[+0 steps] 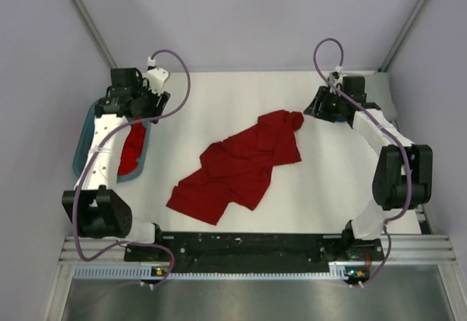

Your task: Fold and stack the t-shirts

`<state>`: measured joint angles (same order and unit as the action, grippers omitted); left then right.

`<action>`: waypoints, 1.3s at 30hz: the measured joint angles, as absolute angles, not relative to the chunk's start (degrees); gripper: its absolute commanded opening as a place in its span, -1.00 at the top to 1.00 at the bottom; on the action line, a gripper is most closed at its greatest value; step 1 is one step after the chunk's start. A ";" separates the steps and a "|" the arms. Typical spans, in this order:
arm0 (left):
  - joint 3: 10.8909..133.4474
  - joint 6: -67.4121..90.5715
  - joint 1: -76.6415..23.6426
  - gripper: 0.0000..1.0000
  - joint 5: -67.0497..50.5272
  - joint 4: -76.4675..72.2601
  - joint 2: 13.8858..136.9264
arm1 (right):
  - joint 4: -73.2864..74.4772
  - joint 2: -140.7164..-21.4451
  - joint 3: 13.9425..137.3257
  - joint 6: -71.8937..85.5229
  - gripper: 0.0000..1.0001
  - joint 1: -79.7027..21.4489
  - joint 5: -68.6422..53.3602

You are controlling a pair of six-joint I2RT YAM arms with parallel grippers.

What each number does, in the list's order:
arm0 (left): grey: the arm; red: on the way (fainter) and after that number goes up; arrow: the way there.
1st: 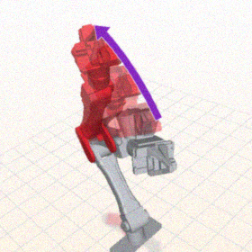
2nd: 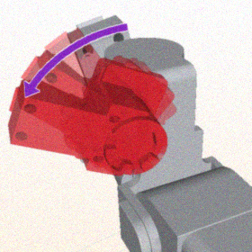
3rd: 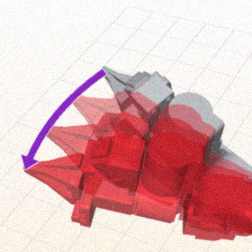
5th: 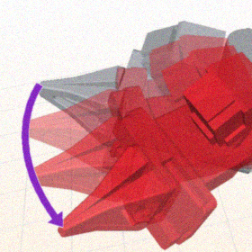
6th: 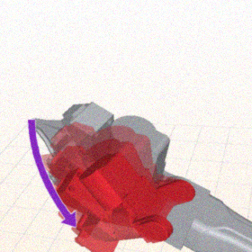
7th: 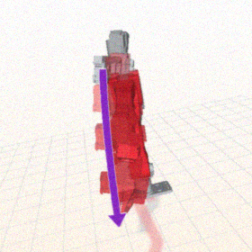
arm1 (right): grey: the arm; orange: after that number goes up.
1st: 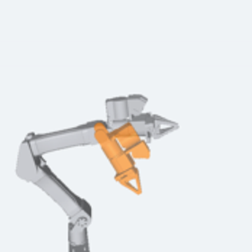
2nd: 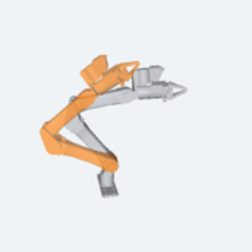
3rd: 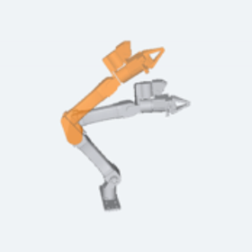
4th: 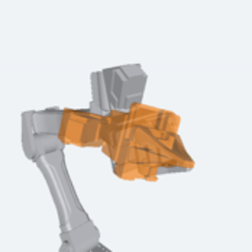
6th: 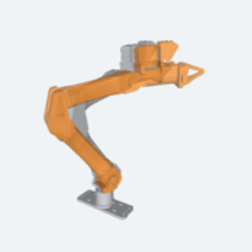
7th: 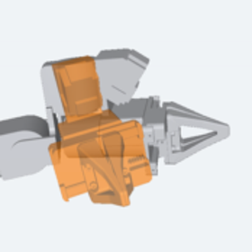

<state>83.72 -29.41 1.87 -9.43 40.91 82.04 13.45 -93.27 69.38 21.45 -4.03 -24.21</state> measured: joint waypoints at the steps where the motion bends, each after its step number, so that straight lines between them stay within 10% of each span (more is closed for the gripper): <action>1: 82.94 -29.93 1.67 -0.31 -9.32 41.15 82.24 | 14.98 -94.50 69.38 20.86 -0.02 -3.16 -22.09; 8: 76.38 -32.97 0.16 -0.29 -10.59 44.47 82.67 | 19.49 -90.35 68.93 14.48 -0.11 -8.05 -11.05; 22: 74.56 -32.64 -1.56 -0.30 -11.27 46.37 83.55 | 24.53 -97.23 64.77 5.52 -0.08 -49.08 -5.39; 29: 75.35 -32.10 -3.77 -0.30 -12.14 46.52 84.68 | 25.76 -98.83 58.83 7.33 1.00 -48.58 -3.73; 37: 77.12 -34.04 -23.24 -0.38 -12.82 45.12 95.77 | 25.96 -92.05 52.12 9.43 1.00 -30.70 -5.30; 39: 79.83 -34.26 -26.76 -0.39 -13.06 44.97 100.20 | 26.41 -91.70 53.15 9.39 0.54 -24.77 -5.17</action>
<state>79.83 -34.26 -26.76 -13.06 44.97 100.20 26.41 -91.70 53.15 9.39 -24.77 -5.17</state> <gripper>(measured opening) 0.683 0.008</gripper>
